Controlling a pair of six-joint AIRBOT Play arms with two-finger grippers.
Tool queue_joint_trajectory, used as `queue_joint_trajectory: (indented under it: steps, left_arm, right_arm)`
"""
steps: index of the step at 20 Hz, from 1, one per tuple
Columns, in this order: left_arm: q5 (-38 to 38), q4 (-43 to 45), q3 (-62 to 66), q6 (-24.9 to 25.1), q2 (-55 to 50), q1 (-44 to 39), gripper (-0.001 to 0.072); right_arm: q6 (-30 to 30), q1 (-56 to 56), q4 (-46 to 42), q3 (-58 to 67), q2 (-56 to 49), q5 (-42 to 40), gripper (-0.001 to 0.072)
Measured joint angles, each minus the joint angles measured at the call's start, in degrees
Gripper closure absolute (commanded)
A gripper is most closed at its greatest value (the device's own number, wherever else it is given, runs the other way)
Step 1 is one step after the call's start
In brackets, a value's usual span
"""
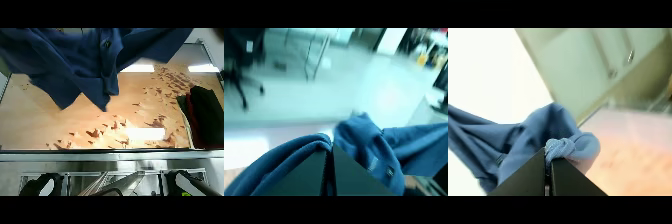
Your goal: Fold the shirts.
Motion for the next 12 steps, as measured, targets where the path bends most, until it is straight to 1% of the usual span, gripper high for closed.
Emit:
queue_joint_trajectory:
  steps: [2,3,5,7,9,12]
  left_arm:
    - [-2.0,0.1,8.9,-1.7,-2.6,3.2,0.0694]
    - [-3.4,0.6,11.3,-2.5,-3.7,5.3,0.0694]
    - [-6.4,1.3,11.5,-3.4,-4.4,10.7,0.0694]
    - [-8.4,1.8,6.0,-3.6,-3.5,15.2,0.0693]
    - [-9.2,1.4,-3.0,-2.6,-2.1,17.1,0.0692]
    - [-10.1,0.1,-17.7,1.8,-1.8,14.3,0.069]
  right_arm:
    - [2.7,-3.3,-0.5,9.6,-2.9,-1.1,0.0691]
    - [4.1,-4.5,-1.4,12.5,-4.1,-1.6,0.0691]
    - [6.8,-6.3,-3.7,15.9,-6.5,-1.5,0.0691]
    - [8.3,-7.2,-5.0,16.5,-8.7,0.7,0.0691]
    - [9.2,-7.5,-6.1,14.3,-10.4,3.8,0.0691]
    - [8.9,-6.1,-9.3,6.6,-11.7,8.6,0.0691]
